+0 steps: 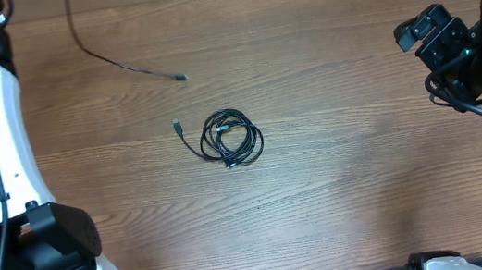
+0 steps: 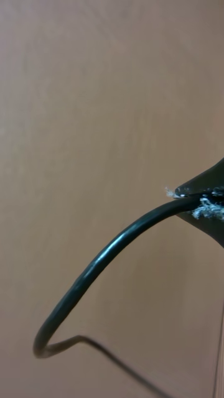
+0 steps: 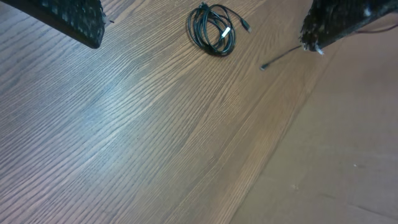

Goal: Untangle cables

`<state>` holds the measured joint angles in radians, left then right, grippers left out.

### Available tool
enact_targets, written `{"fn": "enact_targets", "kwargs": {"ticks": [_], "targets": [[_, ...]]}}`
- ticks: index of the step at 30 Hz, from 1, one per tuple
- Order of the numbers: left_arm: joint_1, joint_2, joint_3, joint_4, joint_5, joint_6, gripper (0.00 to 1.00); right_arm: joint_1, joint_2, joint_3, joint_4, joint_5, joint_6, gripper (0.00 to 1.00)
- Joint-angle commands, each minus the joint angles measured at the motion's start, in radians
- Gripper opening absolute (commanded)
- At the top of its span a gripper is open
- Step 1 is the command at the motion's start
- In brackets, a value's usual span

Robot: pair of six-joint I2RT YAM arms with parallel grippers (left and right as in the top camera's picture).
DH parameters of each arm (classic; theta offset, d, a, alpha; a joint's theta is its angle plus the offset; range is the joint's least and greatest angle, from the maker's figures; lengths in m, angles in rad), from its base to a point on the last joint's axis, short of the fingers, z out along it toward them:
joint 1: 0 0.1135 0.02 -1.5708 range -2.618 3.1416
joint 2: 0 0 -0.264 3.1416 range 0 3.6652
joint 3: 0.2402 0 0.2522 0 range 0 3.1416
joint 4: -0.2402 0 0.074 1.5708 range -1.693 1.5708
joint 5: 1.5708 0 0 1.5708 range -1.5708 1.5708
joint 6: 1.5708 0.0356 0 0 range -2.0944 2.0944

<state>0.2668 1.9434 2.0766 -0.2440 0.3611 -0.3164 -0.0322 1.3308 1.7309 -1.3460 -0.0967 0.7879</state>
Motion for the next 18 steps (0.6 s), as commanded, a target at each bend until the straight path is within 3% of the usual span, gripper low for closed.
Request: {"fn": "enact_targets", "kwargs": {"ticks": [1, 7, 14, 18], "targets": [[0.066, 0.002, 0.016, -0.005, -0.017, 0.152, 0.04, -0.003, -0.004, 0.003, 0.005, 0.01, -0.008, 1.0], [0.127, 0.037, 0.013, -0.125, -0.024, 0.164, 0.04, -0.003, -0.004, 0.003, 0.005, 0.01, -0.008, 1.0], [0.119, 0.167, 0.013, -0.318, -0.034, 0.289, 0.04, -0.003, -0.004, 0.003, 0.005, 0.01, -0.008, 1.0], [0.111, 0.241, 0.013, -0.404, -0.109, 0.288, 0.04, -0.003, -0.004, 0.003, 0.005, 0.01, -0.008, 1.0]]}}
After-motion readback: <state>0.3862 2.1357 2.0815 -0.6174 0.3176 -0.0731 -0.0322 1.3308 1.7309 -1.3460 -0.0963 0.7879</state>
